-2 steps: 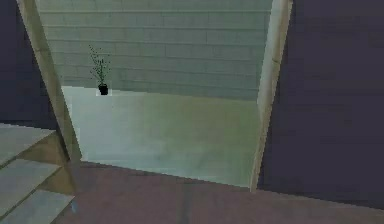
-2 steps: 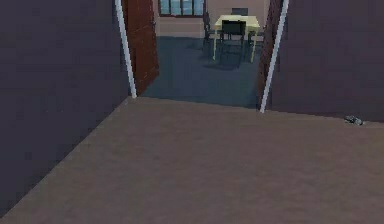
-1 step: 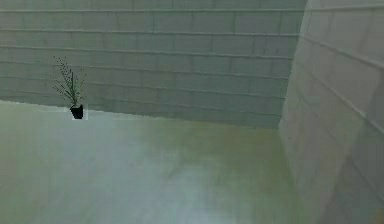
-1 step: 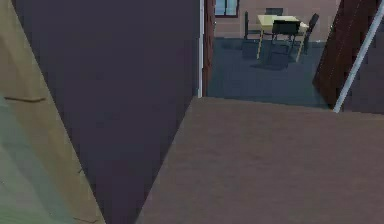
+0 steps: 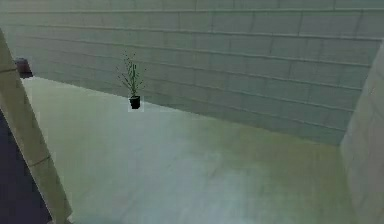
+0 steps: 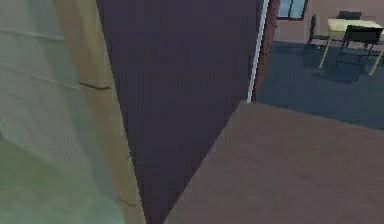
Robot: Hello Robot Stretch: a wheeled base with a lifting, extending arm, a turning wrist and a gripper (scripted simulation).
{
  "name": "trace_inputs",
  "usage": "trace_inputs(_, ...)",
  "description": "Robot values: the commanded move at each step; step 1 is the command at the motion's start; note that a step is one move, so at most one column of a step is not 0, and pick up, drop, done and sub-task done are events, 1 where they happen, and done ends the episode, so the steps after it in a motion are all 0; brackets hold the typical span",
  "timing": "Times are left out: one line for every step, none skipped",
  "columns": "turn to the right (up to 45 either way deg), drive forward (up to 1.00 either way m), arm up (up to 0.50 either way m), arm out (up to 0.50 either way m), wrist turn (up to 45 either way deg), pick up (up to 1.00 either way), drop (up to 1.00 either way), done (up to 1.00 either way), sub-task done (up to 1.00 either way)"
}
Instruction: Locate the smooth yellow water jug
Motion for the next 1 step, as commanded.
trace_inputs(0.0,0.15,0.00,0.00,0.0,0.00,0.00,0.00,0.00)
